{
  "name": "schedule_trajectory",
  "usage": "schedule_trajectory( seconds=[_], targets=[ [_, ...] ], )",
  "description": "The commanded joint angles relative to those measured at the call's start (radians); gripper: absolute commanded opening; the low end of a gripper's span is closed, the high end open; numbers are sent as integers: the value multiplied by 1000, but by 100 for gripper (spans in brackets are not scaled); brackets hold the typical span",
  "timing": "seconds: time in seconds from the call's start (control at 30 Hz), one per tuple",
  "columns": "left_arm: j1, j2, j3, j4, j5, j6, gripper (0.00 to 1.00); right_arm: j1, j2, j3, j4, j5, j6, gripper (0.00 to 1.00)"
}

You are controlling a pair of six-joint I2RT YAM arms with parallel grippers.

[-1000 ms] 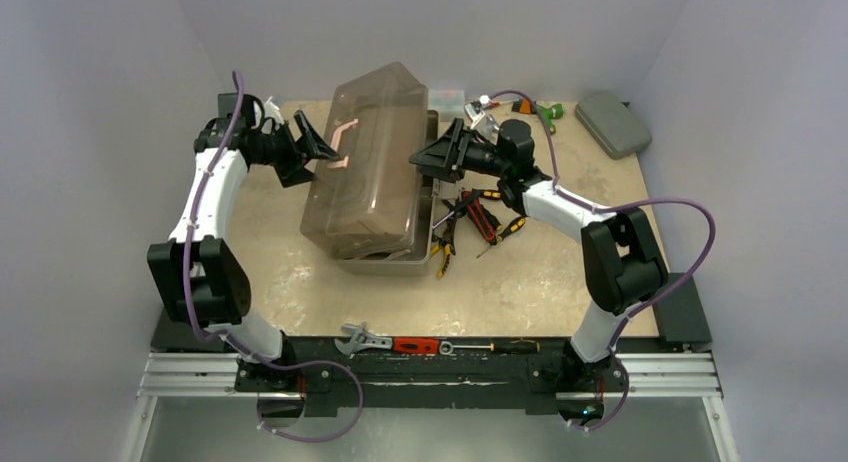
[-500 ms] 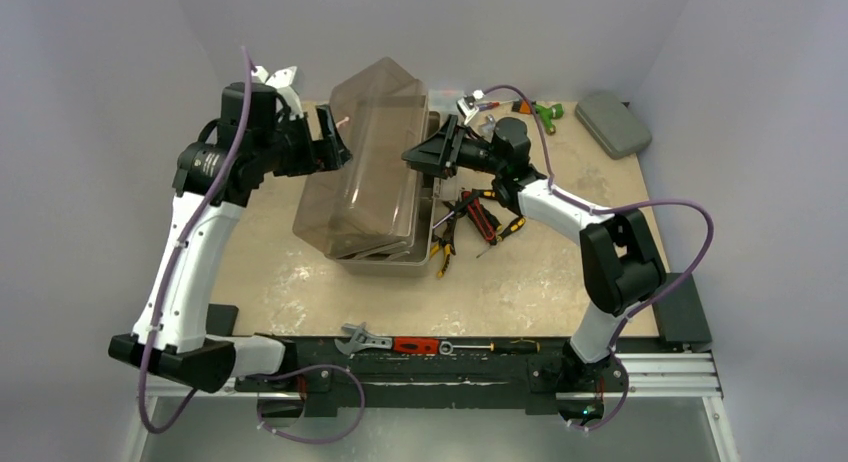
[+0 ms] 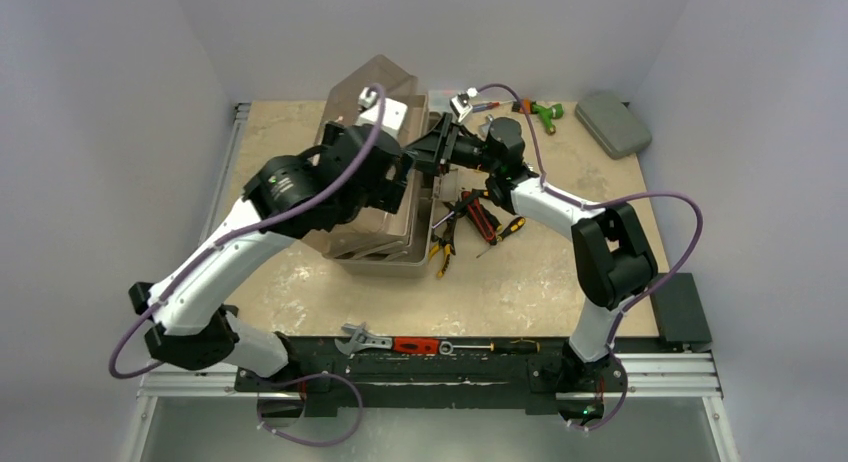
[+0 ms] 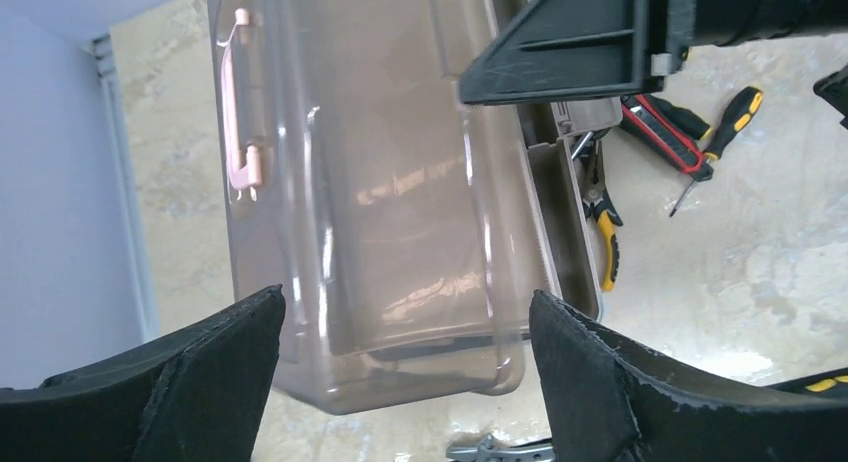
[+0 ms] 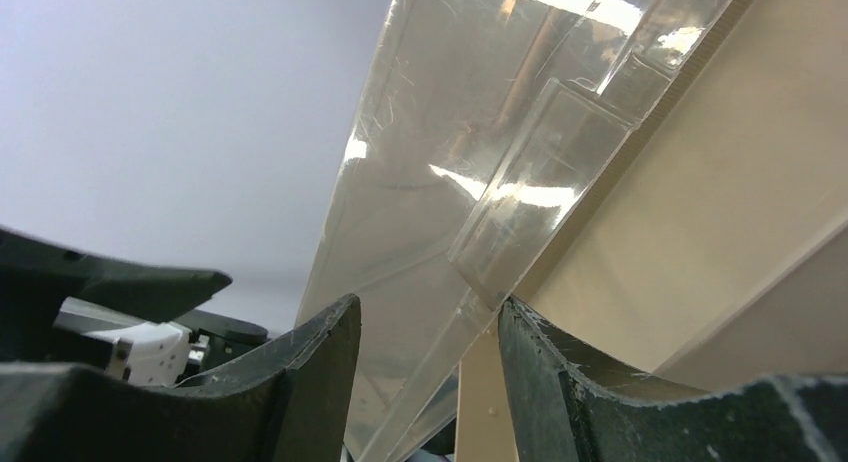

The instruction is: Pack the tool kit

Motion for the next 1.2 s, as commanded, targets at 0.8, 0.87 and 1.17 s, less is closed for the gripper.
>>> schedule_trajectory(
  seconds=[0.8,0.87,1.17],
  targets=[
    [-115,367,104,-420,-498,-217,86,21,-3,80,130,-68,74,53],
    [-114,364,99,-405,-480,-206,86,22,-6,79,127,-67,74,53],
    [-124,312,23,-256,-401,-114,90,22,-3,77,126,-64,74,53]
  ],
)
